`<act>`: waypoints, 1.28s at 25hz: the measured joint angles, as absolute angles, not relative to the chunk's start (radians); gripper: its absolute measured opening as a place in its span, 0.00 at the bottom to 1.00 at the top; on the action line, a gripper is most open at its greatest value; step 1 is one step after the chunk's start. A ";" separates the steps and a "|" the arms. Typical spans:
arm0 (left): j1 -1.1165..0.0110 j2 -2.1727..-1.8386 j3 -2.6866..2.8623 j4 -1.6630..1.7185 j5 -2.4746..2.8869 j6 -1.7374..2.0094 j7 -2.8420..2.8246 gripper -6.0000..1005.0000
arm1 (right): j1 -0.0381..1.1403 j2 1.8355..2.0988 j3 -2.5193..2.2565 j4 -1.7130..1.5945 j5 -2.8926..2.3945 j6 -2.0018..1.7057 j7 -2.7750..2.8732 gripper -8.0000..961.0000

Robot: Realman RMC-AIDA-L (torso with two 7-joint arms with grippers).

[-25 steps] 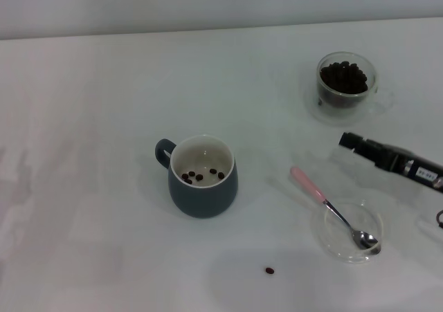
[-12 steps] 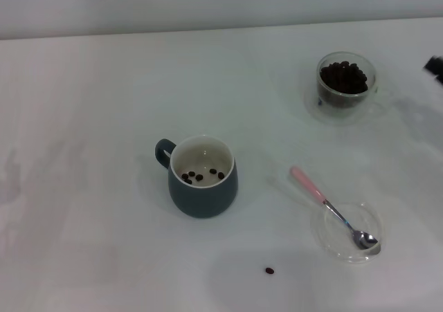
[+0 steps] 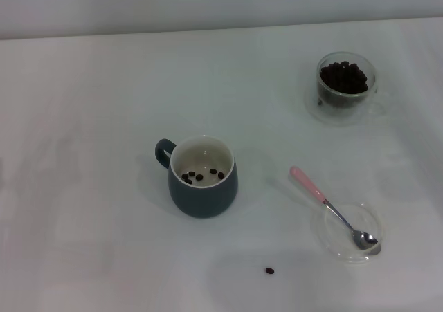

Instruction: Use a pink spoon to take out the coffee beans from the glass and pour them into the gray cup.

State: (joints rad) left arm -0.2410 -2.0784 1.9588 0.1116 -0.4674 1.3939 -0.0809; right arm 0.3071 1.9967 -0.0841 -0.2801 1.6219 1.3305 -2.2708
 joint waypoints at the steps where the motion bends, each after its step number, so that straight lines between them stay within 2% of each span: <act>1: -0.241 -2.079 1.959 0.115 -0.476 1.395 -0.083 0.38 | 0.308 1.997 -0.080 -0.275 1.637 1.325 -2.306 0.28; 19: -0.245 -2.083 1.959 0.168 -0.541 1.396 -0.104 0.40 | 0.344 2.000 -0.077 -0.221 1.790 1.203 -2.637 0.40; 22: -0.247 -2.081 1.959 0.173 -0.560 1.396 -0.105 0.41 | 0.351 2.001 -0.077 -0.215 1.795 1.201 -2.654 0.64; 25: -0.247 -2.082 1.959 0.174 -0.585 1.396 -0.106 0.42 | 0.360 2.002 -0.078 -0.211 1.796 1.188 -2.680 0.74; 28: -0.247 -2.083 1.959 0.174 -0.591 1.396 -0.106 0.51 | 0.363 2.002 -0.080 -0.209 1.796 1.188 -2.688 0.85; 32: -0.247 -2.082 1.959 0.174 -0.591 1.396 -0.124 0.62 | 0.363 2.002 -0.077 -0.200 1.811 1.207 -2.701 0.89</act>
State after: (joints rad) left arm -0.2474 -2.0815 1.9590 0.1745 -0.5915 1.3958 -0.1239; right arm 0.3626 2.0016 -0.0770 -0.1998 1.8112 1.2065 -2.7013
